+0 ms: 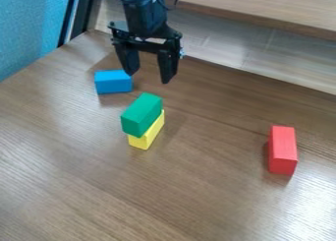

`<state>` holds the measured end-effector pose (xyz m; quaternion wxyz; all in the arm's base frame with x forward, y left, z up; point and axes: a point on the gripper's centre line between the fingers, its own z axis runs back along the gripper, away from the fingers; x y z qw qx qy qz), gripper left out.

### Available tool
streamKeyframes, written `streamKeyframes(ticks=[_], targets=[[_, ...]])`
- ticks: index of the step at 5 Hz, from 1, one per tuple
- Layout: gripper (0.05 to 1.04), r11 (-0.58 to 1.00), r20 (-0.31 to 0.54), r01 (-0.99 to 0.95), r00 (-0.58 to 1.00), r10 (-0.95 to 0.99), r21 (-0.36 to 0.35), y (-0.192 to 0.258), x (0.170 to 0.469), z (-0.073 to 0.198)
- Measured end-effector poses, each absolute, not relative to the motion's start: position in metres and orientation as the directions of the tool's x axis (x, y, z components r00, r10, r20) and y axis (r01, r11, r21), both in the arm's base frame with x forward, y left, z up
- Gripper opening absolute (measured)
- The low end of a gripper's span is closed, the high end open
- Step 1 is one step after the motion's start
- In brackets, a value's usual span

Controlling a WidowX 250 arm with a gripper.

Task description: Put the green block on top of the yellow block

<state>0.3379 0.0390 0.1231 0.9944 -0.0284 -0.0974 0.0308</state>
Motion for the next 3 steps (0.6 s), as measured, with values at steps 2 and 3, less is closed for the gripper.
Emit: streamKeyframes(ticks=[2, 3], targets=[[0.999, 0.999, 0.209, -0.034, 0.977, 0.039, -0.028, 0.036, 0.356, 0.139], [0.999, 1.0, 0.224, -0.025, 0.974, 0.027, -0.012, 0.037, 0.362, 0.145]])
